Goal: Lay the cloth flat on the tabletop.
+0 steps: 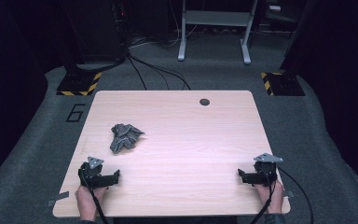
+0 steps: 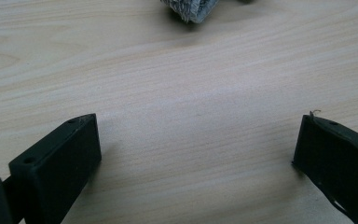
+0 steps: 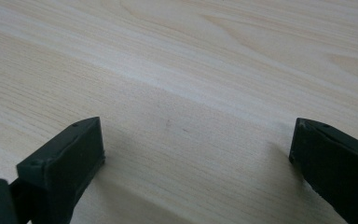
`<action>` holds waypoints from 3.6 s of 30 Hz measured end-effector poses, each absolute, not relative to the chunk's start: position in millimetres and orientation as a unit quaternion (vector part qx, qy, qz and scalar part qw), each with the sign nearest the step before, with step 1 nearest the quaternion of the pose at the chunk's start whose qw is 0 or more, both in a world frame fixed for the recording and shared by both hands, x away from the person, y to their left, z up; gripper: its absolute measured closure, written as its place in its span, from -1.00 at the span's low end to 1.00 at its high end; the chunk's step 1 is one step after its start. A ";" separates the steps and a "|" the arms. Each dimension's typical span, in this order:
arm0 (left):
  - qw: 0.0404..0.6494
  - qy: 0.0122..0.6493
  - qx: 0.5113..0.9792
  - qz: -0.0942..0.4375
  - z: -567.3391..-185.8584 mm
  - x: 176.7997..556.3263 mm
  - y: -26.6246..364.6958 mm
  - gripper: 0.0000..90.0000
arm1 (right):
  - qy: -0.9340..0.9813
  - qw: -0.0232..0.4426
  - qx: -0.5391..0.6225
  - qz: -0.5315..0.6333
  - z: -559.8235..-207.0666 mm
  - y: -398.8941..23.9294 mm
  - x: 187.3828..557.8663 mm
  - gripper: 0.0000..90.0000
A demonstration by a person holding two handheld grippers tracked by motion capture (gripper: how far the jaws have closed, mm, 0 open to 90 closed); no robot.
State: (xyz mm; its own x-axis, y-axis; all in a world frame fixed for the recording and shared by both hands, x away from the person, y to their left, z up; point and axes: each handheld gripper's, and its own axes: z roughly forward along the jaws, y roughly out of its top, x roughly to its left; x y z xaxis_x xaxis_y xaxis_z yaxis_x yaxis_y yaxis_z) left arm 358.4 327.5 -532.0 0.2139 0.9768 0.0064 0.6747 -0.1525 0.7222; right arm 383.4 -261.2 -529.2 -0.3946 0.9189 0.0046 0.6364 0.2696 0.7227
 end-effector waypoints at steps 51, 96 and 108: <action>0.342 0.540 0.732 0.236 -491.0 413.3 310.3 -1.00 | 0.767 0.212 0.509 0.329 -528.9 -260.9 383.3 -0.94; 0.328 0.560 0.726 0.229 -506.0 488.8 286.8 -0.05 | 0.768 0.215 0.506 0.330 -529.1 -261.5 383.6 -0.93; 0.348 0.540 0.724 0.251 -497.9 479.6 284.2 0.31 | 0.767 0.215 0.506 0.330 -529.1 -261.4 383.6 -0.93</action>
State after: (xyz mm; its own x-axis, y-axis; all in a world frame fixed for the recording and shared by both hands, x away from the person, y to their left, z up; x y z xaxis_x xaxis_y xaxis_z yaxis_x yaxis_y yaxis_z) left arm 479.6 284.2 -497.9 0.2900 0.9569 -0.0123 0.6069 -0.1740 0.7755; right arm 383.6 -261.4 -529.1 -0.3953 0.9185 0.0039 0.6350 0.2702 0.7237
